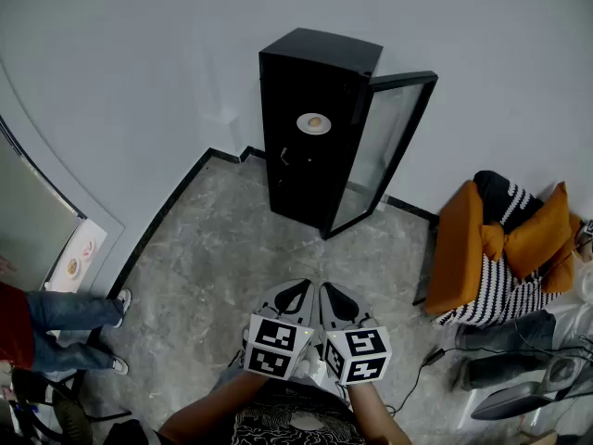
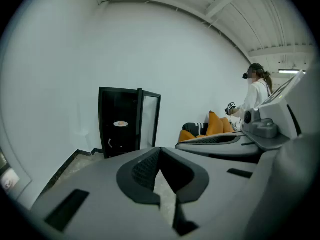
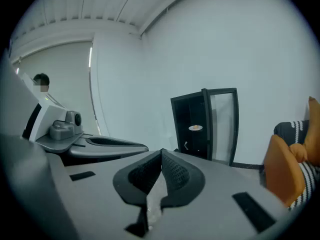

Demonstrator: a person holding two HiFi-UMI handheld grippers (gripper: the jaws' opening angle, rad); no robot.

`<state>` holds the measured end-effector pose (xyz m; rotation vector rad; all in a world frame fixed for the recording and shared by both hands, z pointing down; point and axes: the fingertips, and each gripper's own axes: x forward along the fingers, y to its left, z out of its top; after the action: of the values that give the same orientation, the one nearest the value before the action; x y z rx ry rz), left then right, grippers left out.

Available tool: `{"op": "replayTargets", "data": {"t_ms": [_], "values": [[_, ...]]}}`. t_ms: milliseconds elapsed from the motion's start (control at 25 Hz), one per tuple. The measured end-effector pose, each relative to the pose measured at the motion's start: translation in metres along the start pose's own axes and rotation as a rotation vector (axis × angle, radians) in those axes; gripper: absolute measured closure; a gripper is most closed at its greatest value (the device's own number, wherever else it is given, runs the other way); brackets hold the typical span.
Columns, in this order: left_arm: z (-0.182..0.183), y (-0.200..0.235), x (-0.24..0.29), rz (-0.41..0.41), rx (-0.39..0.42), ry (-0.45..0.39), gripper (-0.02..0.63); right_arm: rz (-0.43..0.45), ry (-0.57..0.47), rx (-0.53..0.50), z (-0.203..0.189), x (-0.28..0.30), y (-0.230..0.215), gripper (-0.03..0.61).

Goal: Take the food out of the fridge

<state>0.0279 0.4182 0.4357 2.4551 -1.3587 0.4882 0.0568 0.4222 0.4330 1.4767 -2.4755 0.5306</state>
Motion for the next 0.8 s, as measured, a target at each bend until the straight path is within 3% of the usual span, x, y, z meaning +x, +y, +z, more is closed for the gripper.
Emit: {"op": "replayTargets", "data": {"t_ms": [120, 400, 800], "values": [[0.008, -0.003, 0.017, -0.003, -0.005, -0.002, 0.600, 0.002, 0.000, -0.001, 0.003, 0.007, -0.017, 0.557], [-0.009, -0.001, -0.007, -0.005, -0.016, -0.008, 0.599, -0.010, -0.012, -0.010, -0.011, -0.003, 0.004, 0.557], [0.013, 0.035, 0.064, -0.007, -0.058, 0.016, 0.600, -0.009, 0.034, 0.005, 0.007, 0.061, -0.040, 0.557]]}}
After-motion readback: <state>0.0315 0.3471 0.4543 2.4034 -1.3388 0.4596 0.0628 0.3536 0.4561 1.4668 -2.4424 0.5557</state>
